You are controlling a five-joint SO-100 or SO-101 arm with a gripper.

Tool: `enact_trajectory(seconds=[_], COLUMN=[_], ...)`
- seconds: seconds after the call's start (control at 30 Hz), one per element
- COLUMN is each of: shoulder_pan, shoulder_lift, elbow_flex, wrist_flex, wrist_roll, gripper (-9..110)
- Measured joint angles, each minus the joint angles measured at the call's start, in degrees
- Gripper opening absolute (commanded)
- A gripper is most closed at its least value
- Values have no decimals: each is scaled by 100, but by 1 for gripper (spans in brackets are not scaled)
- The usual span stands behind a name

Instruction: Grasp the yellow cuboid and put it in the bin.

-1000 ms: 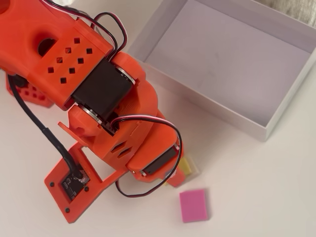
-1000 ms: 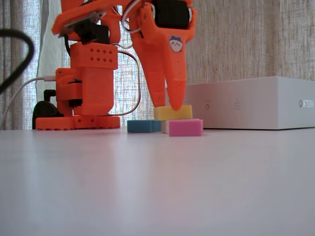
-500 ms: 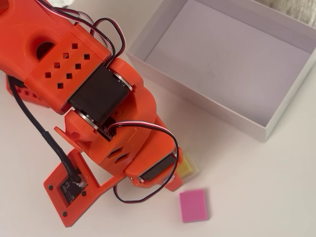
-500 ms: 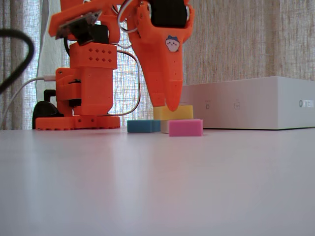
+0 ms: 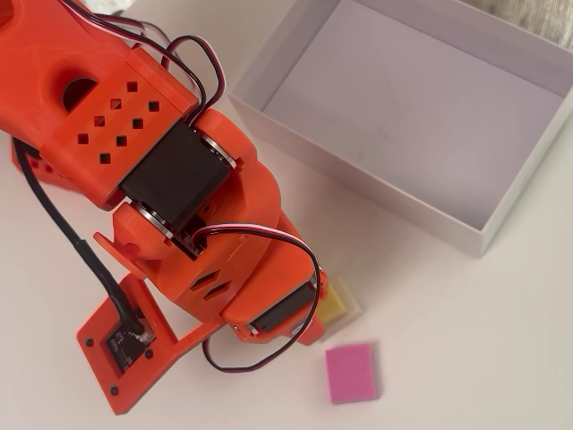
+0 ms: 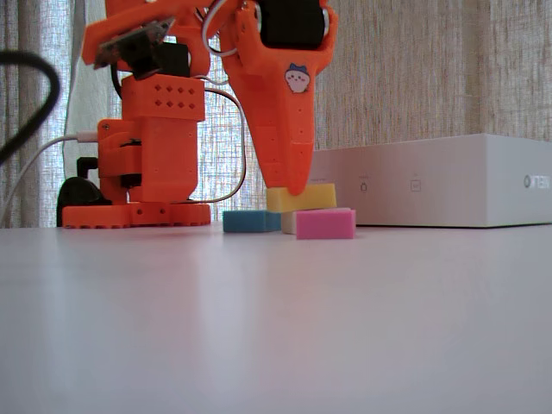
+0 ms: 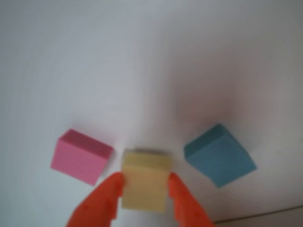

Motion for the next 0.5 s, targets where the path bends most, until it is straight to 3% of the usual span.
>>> enact_trajectory(seconds=[0.27,0.5], shoulder_pan=[44,70], shoulder_lift=[0,0], elbow_flex=[0,0], wrist_flex=[-53,-79], wrist_roll=[-26,-97], gripper=[3,-8])
